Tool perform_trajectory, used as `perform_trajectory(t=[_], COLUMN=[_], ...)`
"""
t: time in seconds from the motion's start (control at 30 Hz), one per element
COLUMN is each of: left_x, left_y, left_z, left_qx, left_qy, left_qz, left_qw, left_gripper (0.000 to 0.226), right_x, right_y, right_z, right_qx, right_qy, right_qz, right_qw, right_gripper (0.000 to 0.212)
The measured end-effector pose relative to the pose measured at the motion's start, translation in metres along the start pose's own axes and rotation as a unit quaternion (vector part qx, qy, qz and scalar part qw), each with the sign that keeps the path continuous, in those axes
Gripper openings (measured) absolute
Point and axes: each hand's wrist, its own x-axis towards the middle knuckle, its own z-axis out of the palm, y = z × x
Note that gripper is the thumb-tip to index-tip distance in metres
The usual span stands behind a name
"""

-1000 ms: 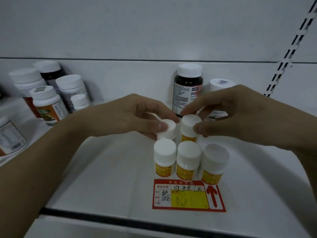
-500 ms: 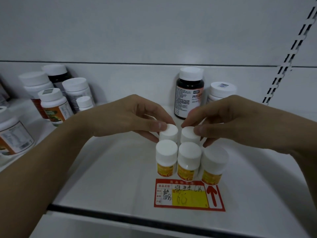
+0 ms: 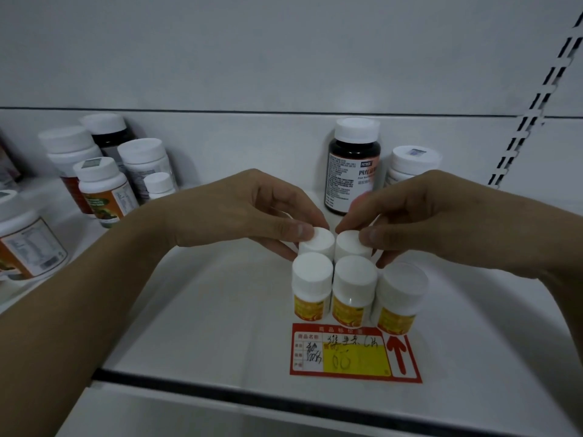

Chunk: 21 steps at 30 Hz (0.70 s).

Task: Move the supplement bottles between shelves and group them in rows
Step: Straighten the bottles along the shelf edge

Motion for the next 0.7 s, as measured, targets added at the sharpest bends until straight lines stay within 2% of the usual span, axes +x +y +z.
perform_trajectory(t=[0.23,0.33,0.4,0.5,0.57,0.7], left_x=[0.004,0.004,0.007,0.010,0.003,-0.045], left_y=[0.001,0.007,0.010,0.013,0.018,0.053], left_z=[-0.003,-0.007,-0.007,-0.002,-0.002,-0.023], left_qx=[0.024,0.044,0.093,0.164,0.205,0.301], left_qy=[0.021,0.034,0.091,0.220,0.266,0.307], left_qz=[-0.001,-0.001,-0.011,-0.037,-0.038,-0.043], left_qw=[0.999,0.998,0.991,0.961,0.941,0.902], left_gripper=[0.030,0.024,0.017,0.013,0.011,0.010], right_x=[0.000,0.004,0.008,0.009,0.013,0.029], right_y=[-0.001,-0.002,-0.004,-0.012,-0.025,-0.082], right_z=[-0.001,0.000,0.001,0.004,0.005,0.020], right_qx=[-0.012,-0.051,-0.088,-0.069,-0.084,-0.129], right_qy=[0.009,0.072,0.135,0.203,0.219,0.210], right_qz=[0.000,-0.015,-0.027,-0.025,-0.018,-0.041], right_qw=[1.000,0.996,0.987,0.976,0.972,0.968], right_gripper=[0.021,0.026,0.027,0.026,0.026,0.022])
